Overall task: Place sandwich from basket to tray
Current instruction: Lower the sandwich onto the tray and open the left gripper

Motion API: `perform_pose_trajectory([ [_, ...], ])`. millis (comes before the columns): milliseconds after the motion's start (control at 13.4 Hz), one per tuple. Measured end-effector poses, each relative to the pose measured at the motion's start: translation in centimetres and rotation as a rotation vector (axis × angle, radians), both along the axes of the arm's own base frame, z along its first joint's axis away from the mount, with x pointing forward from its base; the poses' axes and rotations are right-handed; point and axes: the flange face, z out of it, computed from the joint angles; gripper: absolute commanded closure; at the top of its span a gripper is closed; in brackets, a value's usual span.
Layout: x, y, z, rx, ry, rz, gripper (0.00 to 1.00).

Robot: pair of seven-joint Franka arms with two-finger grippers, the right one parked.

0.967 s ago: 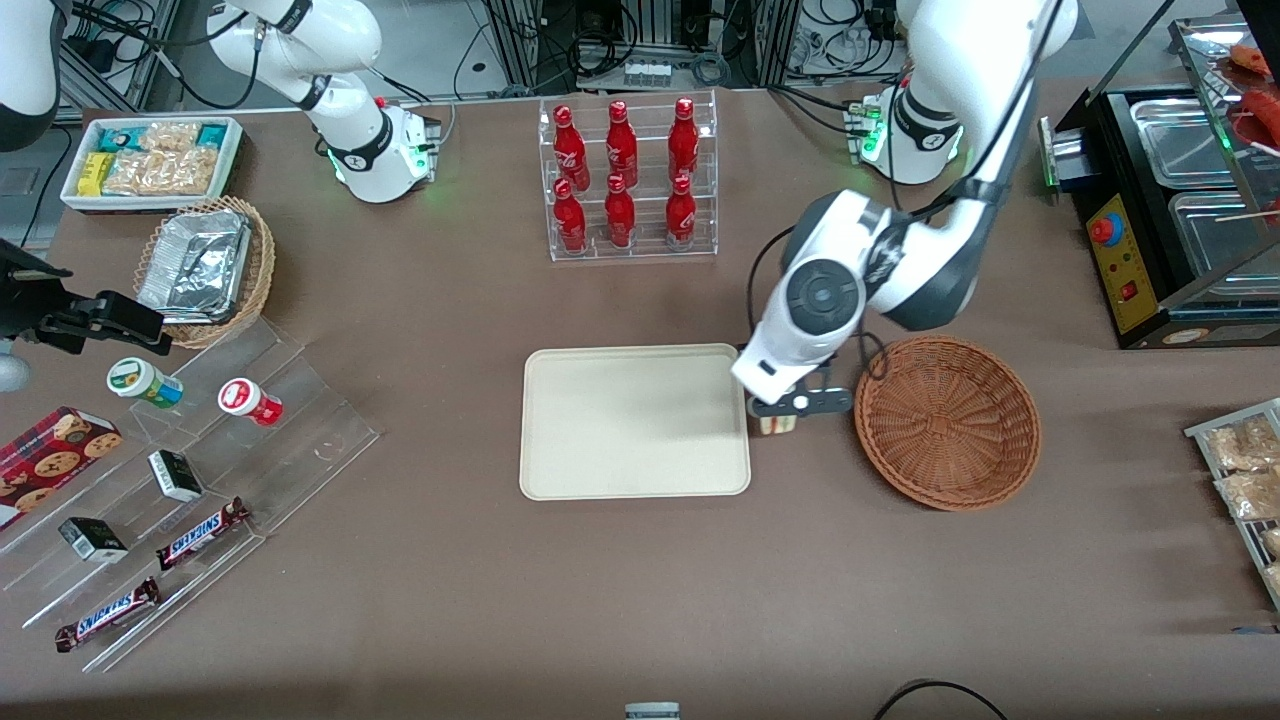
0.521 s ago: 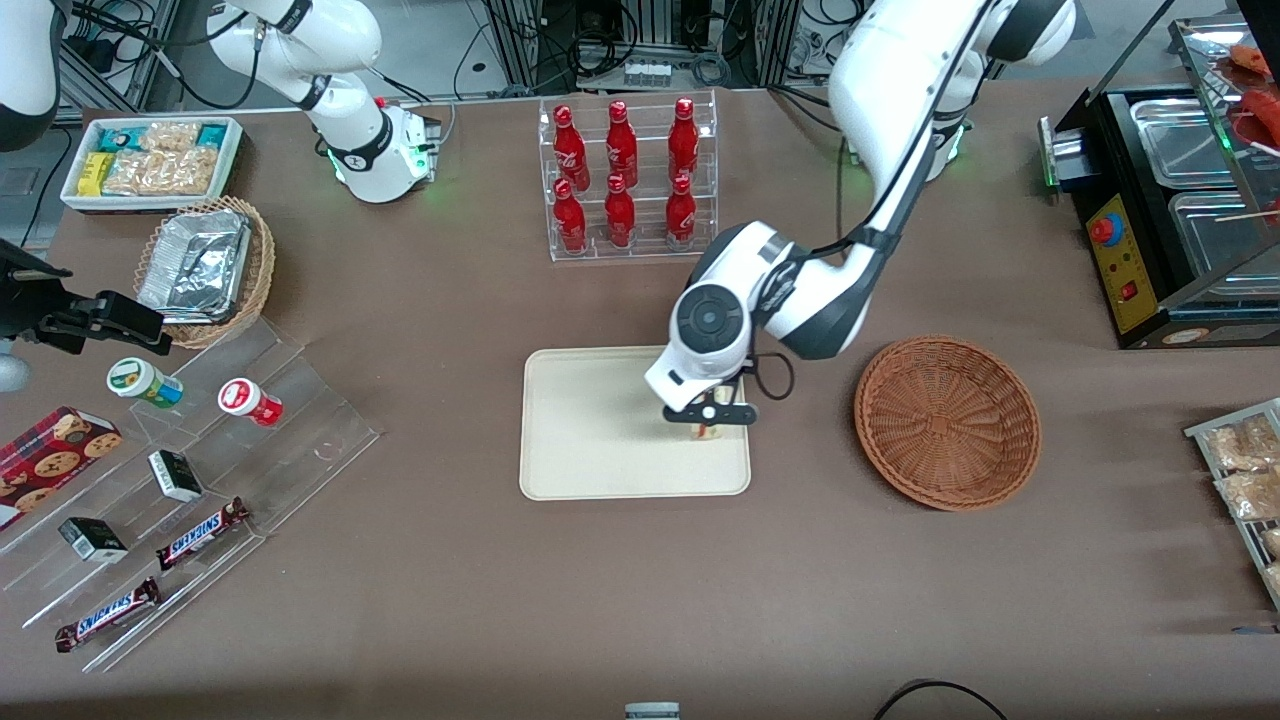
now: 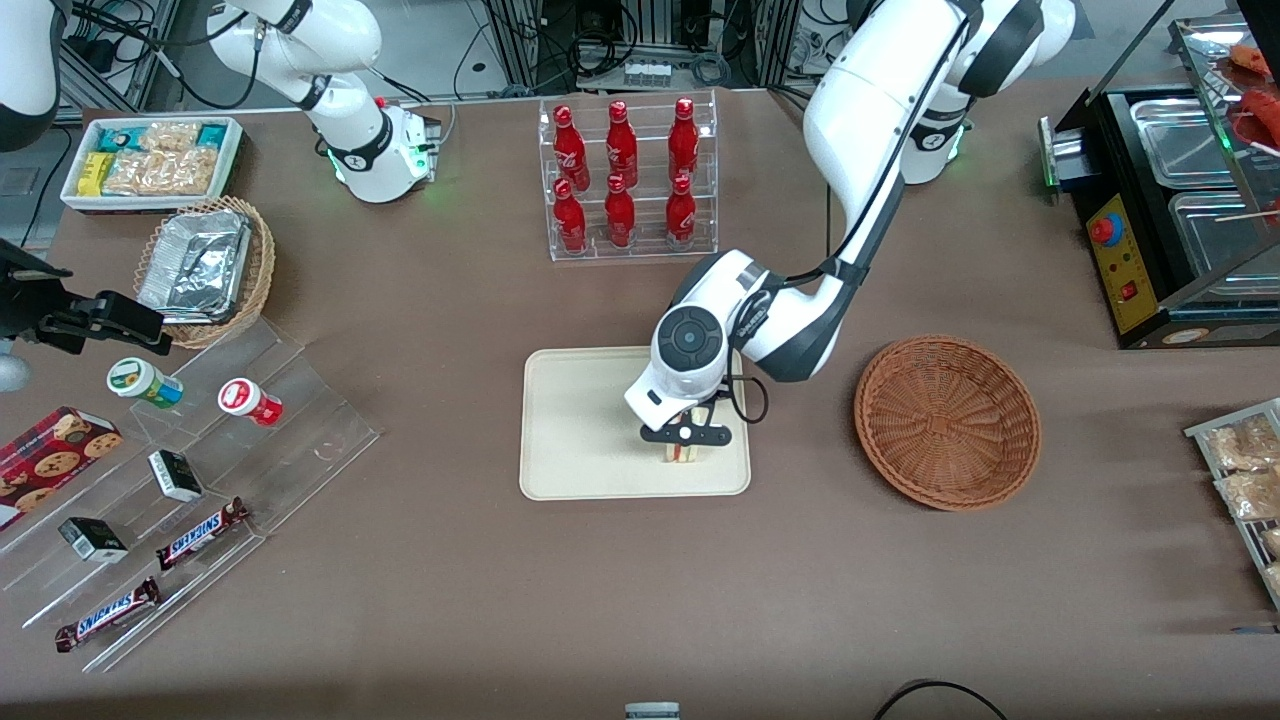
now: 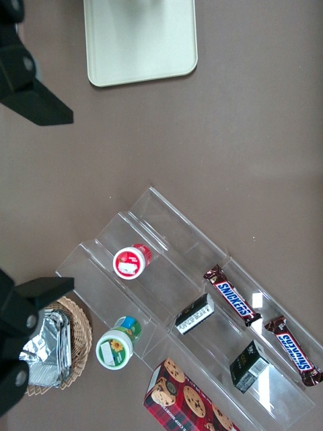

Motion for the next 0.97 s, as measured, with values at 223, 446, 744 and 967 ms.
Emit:
perform_pose_trajectory([
  [223, 0.45, -0.41, -1.02, -0.006, -0.004, 0.001, 1.0],
  [446, 0.66, -0.52, -0.94, -0.01, -0.01, 0.002, 0.8],
  [744, 0.77, -0.41, -0.98, -0.008, -0.013, 0.003, 0.0],
  [967, 0.96, -0.2, -0.99, -0.004, -0.016, 0.014, 0.0],
])
